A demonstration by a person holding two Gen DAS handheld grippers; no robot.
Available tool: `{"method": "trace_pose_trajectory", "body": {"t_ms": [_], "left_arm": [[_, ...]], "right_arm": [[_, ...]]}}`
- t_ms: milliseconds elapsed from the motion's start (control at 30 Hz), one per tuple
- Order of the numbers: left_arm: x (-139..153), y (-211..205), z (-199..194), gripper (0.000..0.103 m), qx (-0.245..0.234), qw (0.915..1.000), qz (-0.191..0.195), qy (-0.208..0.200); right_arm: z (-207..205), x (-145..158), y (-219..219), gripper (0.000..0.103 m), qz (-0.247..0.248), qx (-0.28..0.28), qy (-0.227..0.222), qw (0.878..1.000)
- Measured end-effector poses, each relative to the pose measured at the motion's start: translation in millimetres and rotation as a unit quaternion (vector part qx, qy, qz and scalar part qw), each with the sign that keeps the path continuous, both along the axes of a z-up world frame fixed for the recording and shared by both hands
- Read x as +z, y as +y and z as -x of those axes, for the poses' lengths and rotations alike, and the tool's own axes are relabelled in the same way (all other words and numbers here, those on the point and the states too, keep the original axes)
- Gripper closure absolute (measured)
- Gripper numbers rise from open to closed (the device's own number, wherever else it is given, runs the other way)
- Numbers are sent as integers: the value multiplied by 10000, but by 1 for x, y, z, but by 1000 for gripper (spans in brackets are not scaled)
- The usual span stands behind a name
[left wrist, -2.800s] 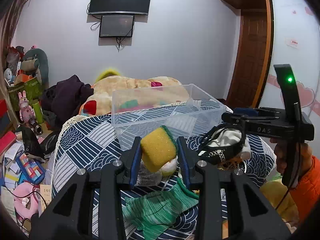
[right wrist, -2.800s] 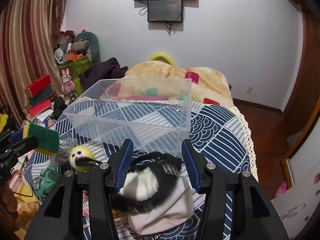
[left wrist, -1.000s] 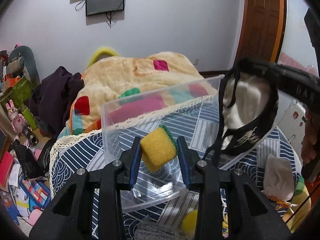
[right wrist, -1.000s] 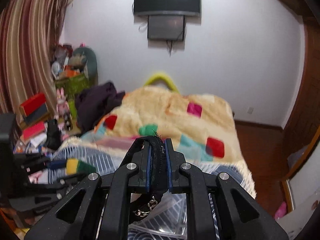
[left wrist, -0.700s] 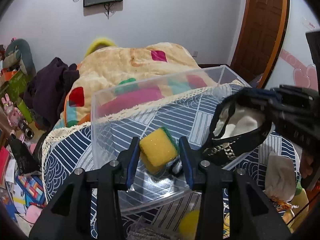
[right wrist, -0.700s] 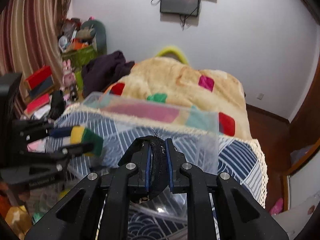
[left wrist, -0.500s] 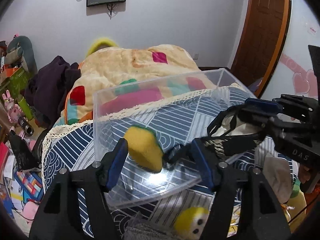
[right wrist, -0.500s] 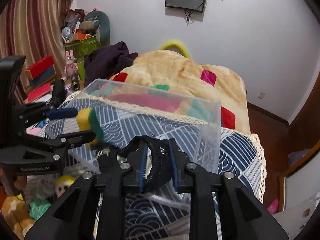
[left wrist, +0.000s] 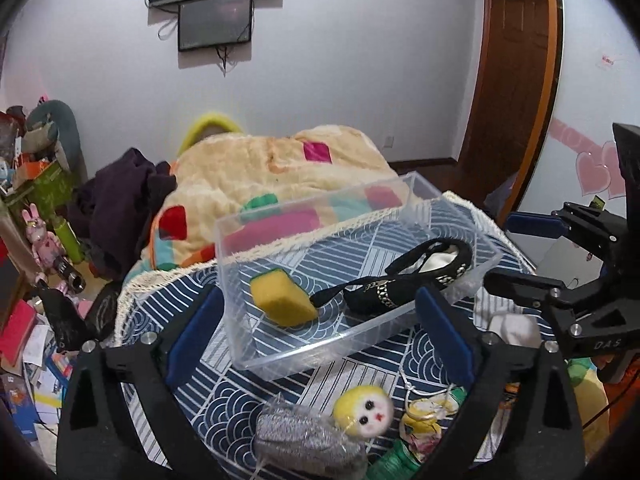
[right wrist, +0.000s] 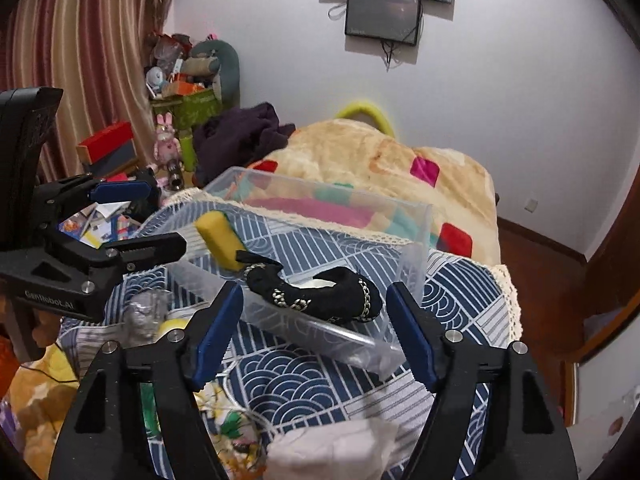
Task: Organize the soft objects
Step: 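Carry the sponge with the left tool into the clear box while the right tool drops the handbag in, then grasp the bagged silver scrubber with the left tool while the right tool grasps the white cloth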
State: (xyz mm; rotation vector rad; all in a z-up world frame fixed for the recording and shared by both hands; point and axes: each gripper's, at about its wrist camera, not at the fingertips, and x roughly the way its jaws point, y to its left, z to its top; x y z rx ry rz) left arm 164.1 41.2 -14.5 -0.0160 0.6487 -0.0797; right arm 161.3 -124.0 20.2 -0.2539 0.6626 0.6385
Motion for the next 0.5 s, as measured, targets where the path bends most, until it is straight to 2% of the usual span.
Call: {"method": "trace_pose_trajectory", "body": {"t_ms": [133,333,500], "left_arm": [[8,3,18,1,36,9999,-13,-142],[-9,6,41,1,40,9999,-105,-7],[-40,13,47,1,90,9994,59,339]], "right_arm": [[17,10,-12,18,-194,-93,-276,9994],[30,1,-27,17,-168,-310,-301,9989],[33,-31,-35,17,-27,-527,18,9986]]}}
